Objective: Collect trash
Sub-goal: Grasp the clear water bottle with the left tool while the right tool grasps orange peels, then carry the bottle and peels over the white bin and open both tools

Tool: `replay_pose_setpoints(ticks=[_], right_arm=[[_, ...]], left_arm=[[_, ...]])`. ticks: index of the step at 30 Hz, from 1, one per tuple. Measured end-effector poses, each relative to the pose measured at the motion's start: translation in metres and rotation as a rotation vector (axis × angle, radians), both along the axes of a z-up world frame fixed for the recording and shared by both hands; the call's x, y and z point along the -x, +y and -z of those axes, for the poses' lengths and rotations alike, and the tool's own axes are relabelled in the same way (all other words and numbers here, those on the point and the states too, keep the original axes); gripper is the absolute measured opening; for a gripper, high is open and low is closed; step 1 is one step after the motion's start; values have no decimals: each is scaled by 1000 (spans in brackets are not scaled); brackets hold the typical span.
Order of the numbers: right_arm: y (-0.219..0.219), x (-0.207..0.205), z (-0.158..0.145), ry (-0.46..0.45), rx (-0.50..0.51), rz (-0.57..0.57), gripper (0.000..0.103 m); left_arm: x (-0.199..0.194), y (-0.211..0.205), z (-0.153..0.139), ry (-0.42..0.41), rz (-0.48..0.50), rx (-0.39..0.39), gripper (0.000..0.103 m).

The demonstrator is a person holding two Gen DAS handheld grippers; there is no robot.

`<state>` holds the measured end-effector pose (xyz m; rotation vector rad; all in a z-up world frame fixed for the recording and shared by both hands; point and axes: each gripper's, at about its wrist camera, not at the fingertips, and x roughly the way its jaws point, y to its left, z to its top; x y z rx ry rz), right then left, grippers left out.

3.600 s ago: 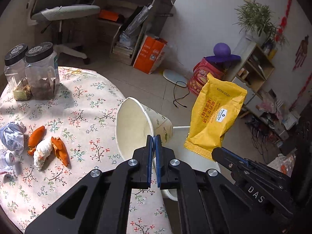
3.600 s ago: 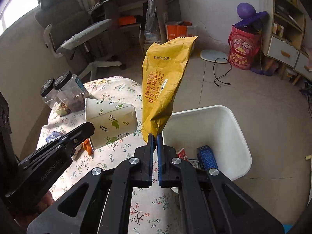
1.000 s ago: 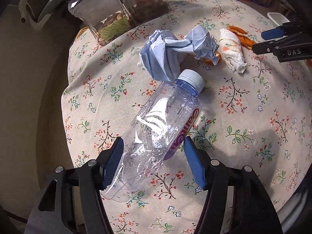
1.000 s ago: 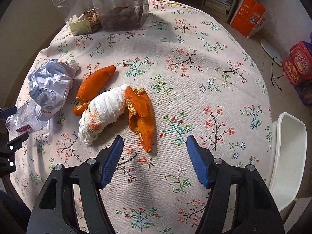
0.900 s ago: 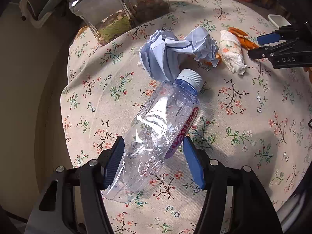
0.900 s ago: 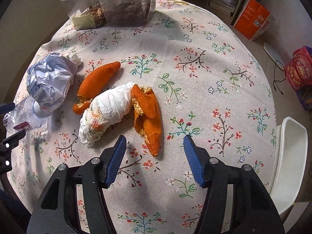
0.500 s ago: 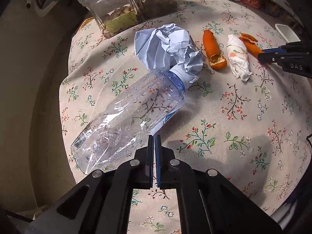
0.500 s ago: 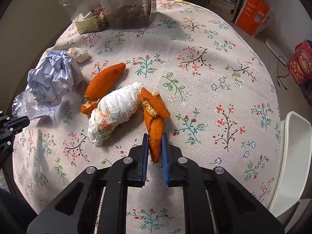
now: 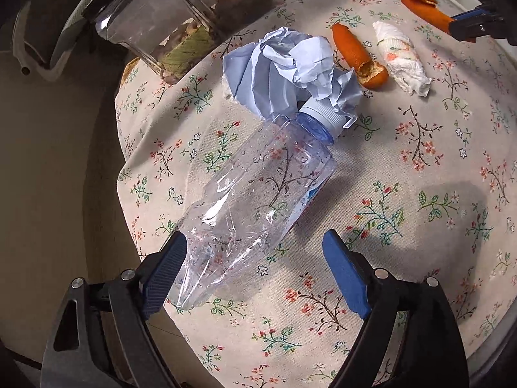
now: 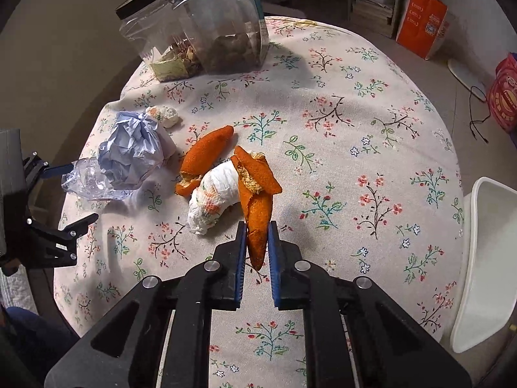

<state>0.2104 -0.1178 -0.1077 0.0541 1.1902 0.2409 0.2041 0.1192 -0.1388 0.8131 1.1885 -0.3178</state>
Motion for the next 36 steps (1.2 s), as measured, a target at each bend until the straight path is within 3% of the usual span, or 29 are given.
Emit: replay_pose_setpoints(ticks=[2, 3, 6, 11, 13, 15, 19, 29, 36], right_arm=[[2, 3, -7, -5, -16, -13, 12], [2, 5, -10, -8, -25, -14, 12], [0, 6, -17, -25, -29, -12, 12], [-2, 6, -19, -26, -37, -19, 12], [-2, 7, -21, -30, -38, -28, 12], [-4, 9, -24, -37, -44, -31, 12], [-9, 12, -30, -45, -56, -26, 12], [-31, 27, -46, -73, -83, 3, 12], [-61, 34, -63, -112, -134, 54, 12]], left_arm=[[-8, 2, 17, 11, 7, -79, 85], [-11, 3, 20, 15, 4, -82, 88], [-28, 10, 13, 37, -69, 8, 86], [-38, 11, 6, 22, -115, 50, 71], [-38, 11, -1, 10, -119, 74, 55], [-40, 15, -7, 35, -148, 133, 53], [-38, 16, -9, 41, -158, 138, 49], [-7, -16, -28, 142, -243, 346, 46], [15, -41, -67, 148, -244, 549, 47]])
